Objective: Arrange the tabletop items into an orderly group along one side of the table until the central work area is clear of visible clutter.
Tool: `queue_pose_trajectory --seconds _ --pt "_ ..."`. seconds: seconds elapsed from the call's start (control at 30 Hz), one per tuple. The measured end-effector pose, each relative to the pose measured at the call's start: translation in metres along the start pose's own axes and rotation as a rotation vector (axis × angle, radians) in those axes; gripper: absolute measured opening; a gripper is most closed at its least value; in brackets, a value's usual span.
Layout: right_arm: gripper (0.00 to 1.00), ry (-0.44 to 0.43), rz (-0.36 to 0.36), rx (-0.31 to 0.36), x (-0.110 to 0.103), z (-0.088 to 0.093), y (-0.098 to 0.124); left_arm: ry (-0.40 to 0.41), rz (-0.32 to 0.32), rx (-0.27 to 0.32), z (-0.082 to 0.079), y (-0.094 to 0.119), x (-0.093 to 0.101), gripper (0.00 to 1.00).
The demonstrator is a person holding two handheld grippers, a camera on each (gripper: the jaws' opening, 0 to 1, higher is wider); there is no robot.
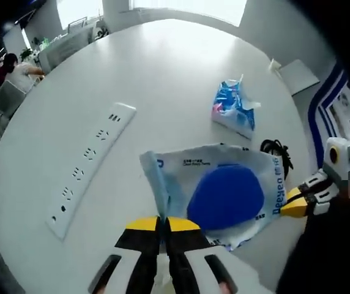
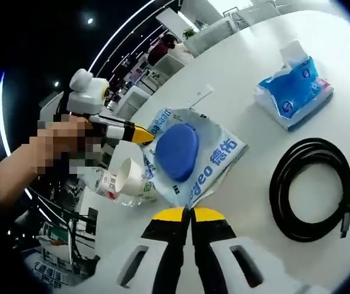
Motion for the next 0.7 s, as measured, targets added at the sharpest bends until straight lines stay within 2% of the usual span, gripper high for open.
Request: queue_pose_trajectory --seconds 0.23,0.3,0.7 --pt "0.0 -0.007 0.011 0.045 0.009 -0.009 0.016 0.034 -0.012 0.047 0.003 0.019 0.019 0.01" --pt "0.0 0.023 0.017 0.048 0.01 -0.013 0.019 0.037 -0.018 0.053 0.004 0.023 0.023 0.01" --pt "0.0 0.139 0.02 0.09 0.019 -0.058 0.031 0.09 -0.054 0.099 0.018 0.043 0.043 0.0"
Point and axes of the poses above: the point that each gripper's makers call its tool centre point, and the gripper's own axes: y roughly backward along the fingers, x roughly to its right, z roughly out of its underside, the point moved 9 cm from there along y, roughly backward along the fingers, and after that the axes turned 2 degrees about -y, right-handed, at the moved point
